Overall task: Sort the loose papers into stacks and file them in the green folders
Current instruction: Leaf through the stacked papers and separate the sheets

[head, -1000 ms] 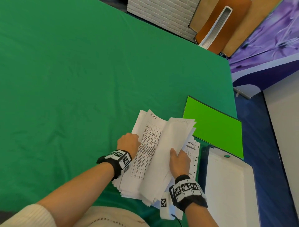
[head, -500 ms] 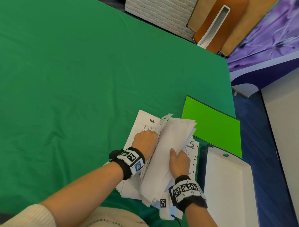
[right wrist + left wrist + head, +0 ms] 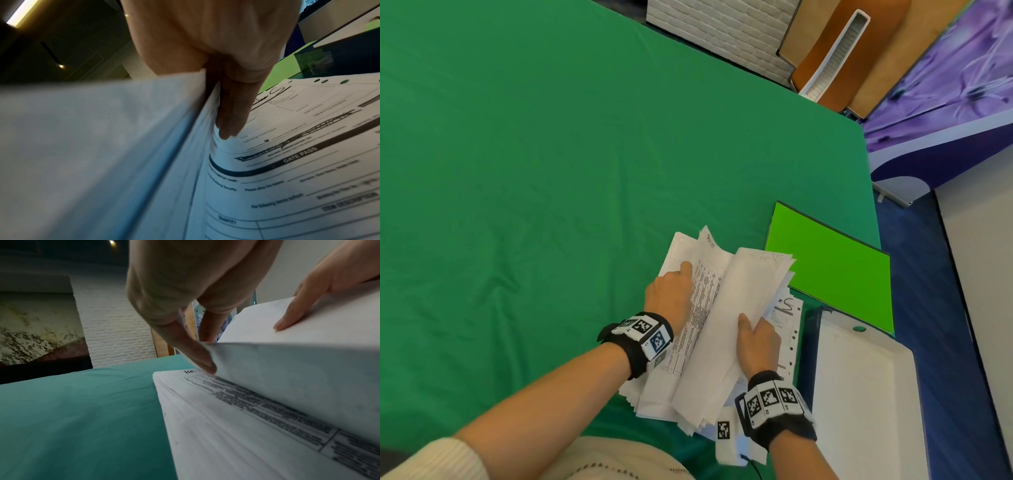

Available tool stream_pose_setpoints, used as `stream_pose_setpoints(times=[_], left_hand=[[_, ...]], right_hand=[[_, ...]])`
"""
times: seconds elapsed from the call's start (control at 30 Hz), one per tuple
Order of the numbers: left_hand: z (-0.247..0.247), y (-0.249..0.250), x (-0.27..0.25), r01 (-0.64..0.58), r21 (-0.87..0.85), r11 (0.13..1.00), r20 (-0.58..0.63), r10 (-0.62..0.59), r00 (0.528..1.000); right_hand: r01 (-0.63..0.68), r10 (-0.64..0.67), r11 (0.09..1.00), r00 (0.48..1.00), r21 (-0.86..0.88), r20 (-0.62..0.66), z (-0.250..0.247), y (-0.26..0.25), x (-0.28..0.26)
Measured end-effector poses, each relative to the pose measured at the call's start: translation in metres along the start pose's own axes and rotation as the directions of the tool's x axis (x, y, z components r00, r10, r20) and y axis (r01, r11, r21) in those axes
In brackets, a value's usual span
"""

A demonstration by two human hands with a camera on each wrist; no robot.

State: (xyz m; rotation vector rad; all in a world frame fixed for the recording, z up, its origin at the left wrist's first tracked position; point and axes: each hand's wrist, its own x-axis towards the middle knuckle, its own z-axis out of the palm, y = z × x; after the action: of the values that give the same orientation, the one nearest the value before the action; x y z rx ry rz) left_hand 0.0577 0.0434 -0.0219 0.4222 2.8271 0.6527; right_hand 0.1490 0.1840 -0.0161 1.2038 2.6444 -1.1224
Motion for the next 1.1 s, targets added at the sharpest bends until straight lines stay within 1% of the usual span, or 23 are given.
stream_pose_setpoints(times=[0.07,0.13,0.2,0.27,0.3,0.37,0.47,0.5,0.57,0.67,0.73,0.77,0.8,0.83,0.9,1.0,1.1], left_hand=[[-0.001,-0.002,0.001,0.014,-0.029,0.999,-0.027,-0.015,1.000],[-0.002,-0.002,0.003,0.026,-0.101,0.995,-0.038,-0.030,0.999],[-0.003,-0.001,0.005,0.055,-0.175,0.983,-0.022,-0.060,0.998],[0.000,-0.001,0.008,0.116,-0.298,0.947,0.018,-0.115,0.993],[0.001,-0.001,0.008,0.154,-0.372,0.915,0.056,-0.143,0.988],[0.007,0.001,0.009,0.189,-0.509,0.840,0.130,-0.143,0.981],[0.010,0.010,0.008,0.189,-0.640,0.745,0.223,-0.054,0.973],[0.011,0.012,0.008,0.216,-0.689,0.692,0.267,-0.035,0.963],[0.010,0.017,0.006,0.266,-0.786,0.558,0.325,0.008,0.946],[0.007,0.022,0.005,0.374,-0.834,0.406,0.430,0.053,0.901],[0.004,0.024,0.006,0.439,-0.834,0.334,0.484,0.058,0.873],[0.003,0.024,0.006,0.465,-0.828,0.313,0.505,0.054,0.862],[0.002,0.024,0.006,0.476,-0.823,0.310,0.514,0.049,0.857],[0.003,0.023,0.007,0.474,-0.817,0.330,0.515,0.047,0.856],[0.002,0.021,0.007,0.437,-0.818,0.374,0.487,0.046,0.872],[0.005,0.020,0.007,0.403,-0.822,0.402,0.455,0.038,0.889],[0.004,0.018,0.007,0.397,-0.802,0.448,0.454,0.023,0.891]], right_hand=[[-0.001,0.001,1.000,1.000,0.000,0.000,-0.001,0.000,0.000],[-0.004,0.004,1.000,1.000,0.004,-0.004,-0.002,0.000,0.000],[-0.002,0.002,1.000,1.000,0.000,-0.007,-0.002,0.001,0.000],[-0.001,0.001,1.000,1.000,-0.003,-0.001,-0.002,0.001,0.000],[0.000,0.000,1.000,1.000,-0.005,0.004,-0.001,0.001,0.001],[0.020,-0.020,1.000,1.000,-0.007,0.002,0.000,0.001,0.001],[0.078,-0.077,0.996,0.997,0.032,-0.014,0.000,0.000,-0.002],[0.085,-0.085,0.995,0.996,0.059,-0.006,0.000,-0.002,-0.004],[0.075,-0.077,0.991,0.997,0.109,0.022,-0.001,-0.007,-0.008],[0.064,-0.072,0.987,0.996,0.146,0.049,-0.002,-0.013,-0.013],[0.063,-0.074,0.984,0.996,0.169,0.056,-0.005,-0.017,-0.015],[0.069,-0.080,0.982,0.995,0.176,0.056,-0.006,-0.018,-0.015],[0.079,-0.090,0.981,0.994,0.176,0.056,-0.006,-0.018,-0.015],[0.089,-0.100,0.981,0.993,0.171,0.059,-0.006,-0.018,-0.015],[0.100,-0.110,0.984,0.992,0.148,0.060,-0.005,-0.018,-0.014],[0.103,-0.111,0.988,0.991,0.115,0.069,-0.004,-0.018,-0.012],[0.109,-0.117,0.987,0.991,0.115,0.059,-0.001,-0.017,-0.011]])
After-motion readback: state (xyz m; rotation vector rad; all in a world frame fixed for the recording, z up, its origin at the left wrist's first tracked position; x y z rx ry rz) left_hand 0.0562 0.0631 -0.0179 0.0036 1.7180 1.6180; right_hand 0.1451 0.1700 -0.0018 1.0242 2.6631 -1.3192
